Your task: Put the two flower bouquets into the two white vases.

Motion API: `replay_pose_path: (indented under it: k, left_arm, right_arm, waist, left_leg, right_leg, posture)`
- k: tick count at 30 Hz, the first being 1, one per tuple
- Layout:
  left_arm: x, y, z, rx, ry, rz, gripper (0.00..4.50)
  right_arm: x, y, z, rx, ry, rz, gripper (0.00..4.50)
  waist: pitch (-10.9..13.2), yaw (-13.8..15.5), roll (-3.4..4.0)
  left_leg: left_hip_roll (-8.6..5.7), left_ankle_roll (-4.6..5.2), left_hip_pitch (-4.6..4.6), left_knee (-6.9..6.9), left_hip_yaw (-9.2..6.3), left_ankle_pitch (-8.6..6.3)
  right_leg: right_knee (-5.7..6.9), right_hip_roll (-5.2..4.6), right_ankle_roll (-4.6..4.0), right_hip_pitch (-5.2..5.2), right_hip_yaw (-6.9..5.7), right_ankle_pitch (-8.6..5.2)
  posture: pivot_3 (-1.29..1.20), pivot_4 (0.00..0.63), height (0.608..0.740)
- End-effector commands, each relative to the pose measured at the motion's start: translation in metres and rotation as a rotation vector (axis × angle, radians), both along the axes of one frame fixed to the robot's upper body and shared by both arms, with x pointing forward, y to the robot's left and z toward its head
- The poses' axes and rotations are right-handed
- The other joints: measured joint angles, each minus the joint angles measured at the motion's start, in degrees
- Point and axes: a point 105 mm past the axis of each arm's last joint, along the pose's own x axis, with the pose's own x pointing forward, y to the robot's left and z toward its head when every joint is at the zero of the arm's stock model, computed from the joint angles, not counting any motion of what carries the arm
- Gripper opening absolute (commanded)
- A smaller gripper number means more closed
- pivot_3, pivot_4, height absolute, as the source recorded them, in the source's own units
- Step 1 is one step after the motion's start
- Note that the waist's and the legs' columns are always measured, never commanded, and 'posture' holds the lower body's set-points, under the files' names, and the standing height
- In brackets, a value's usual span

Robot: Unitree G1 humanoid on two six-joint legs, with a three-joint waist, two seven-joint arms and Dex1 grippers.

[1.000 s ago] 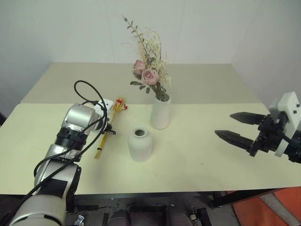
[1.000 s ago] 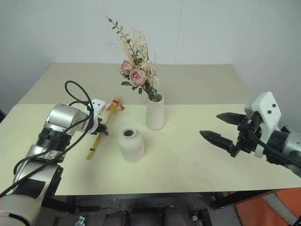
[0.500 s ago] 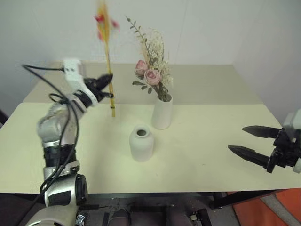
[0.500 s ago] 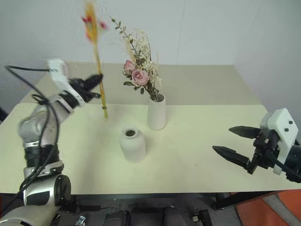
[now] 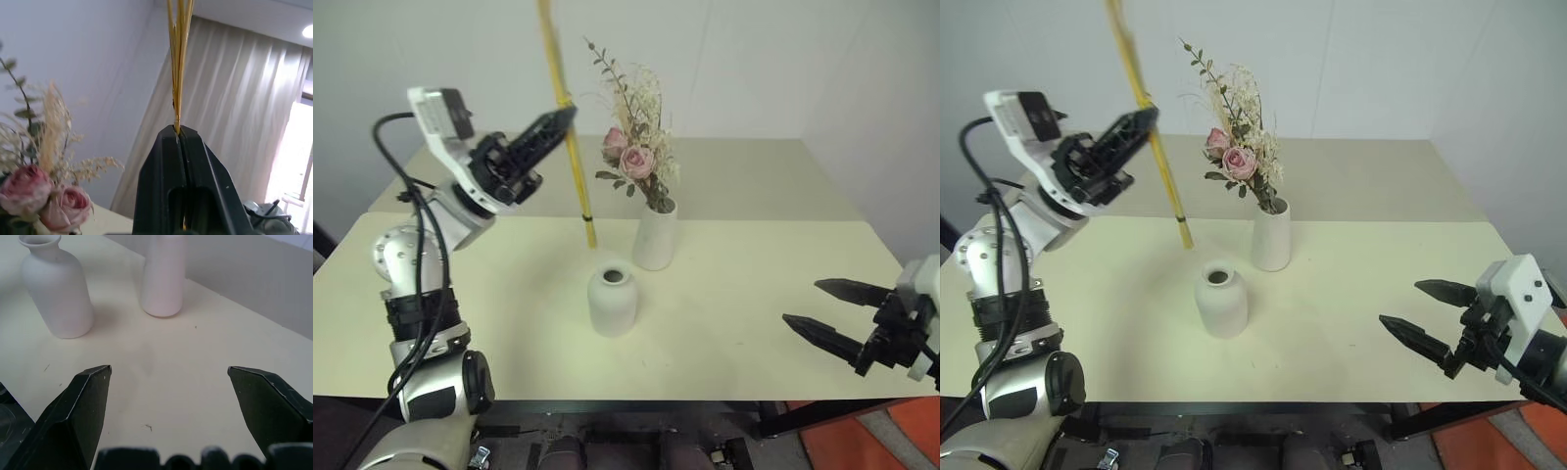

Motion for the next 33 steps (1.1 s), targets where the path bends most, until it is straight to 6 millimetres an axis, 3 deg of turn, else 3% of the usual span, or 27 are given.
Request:
replay_pose_path:
  k: [1,13,22,33]
  left_arm:
    - [-0.004,-0.006,-0.001,0.049,-0.056,-0.032,0.04]
    - [-0.001,-0.022,-0.026,0.16,-0.118,-0.044,0.04]
    - [-0.001,-0.03,-0.053,0.271,-0.203,0.007,0.04]
    - [0.009,-0.021,-0.037,0.142,-0.165,0.048,0.04]
  right_arm:
    - [-0.003,0.003,0.008,-0.016,-0.062,-0.013,4.5]
    - [-0.006,0.006,0.007,-0.005,-0.065,-0.011,4.5]
    - [-0.017,0.024,0.023,0.049,-0.09,0.146,4.5]
    - [-0.013,0.018,0.024,0.038,-0.096,0.115,4.5]
  waist:
    - [0.0,-0.2,0.0]
    - [0.0,-0.1,0.0]
    - [0.0,-0.1,0.0]
    - [0.0,-0.1,0.0]
  left_leg:
    - [0.0,0.0,-0.01,0.0,-0.01,0.0]
    - [0.01,0.0,0.0,-0.04,-0.02,0.0]
    - [0.01,0.0,0.01,-0.04,-0.02,0.0]
    - [0.01,0.0,-0.05,-0.04,-0.03,0.0]
  right_leg:
    - [0.0,0.01,0.02,-0.02,0.0,0.01]
    - [-0.02,0.02,-0.17,-0.02,0.03,-0.09]
    - [-0.04,0.02,-0.16,0.01,0.04,-0.09]
    - [-0.07,0.02,-0.15,-0.02,0.03,-0.09]
  posture:
    - [0.0,0.15,0.74]
    - [0.0,0.15,0.74]
    - [0.0,0.15,0.74]
    - [0.0,0.15,0.74]
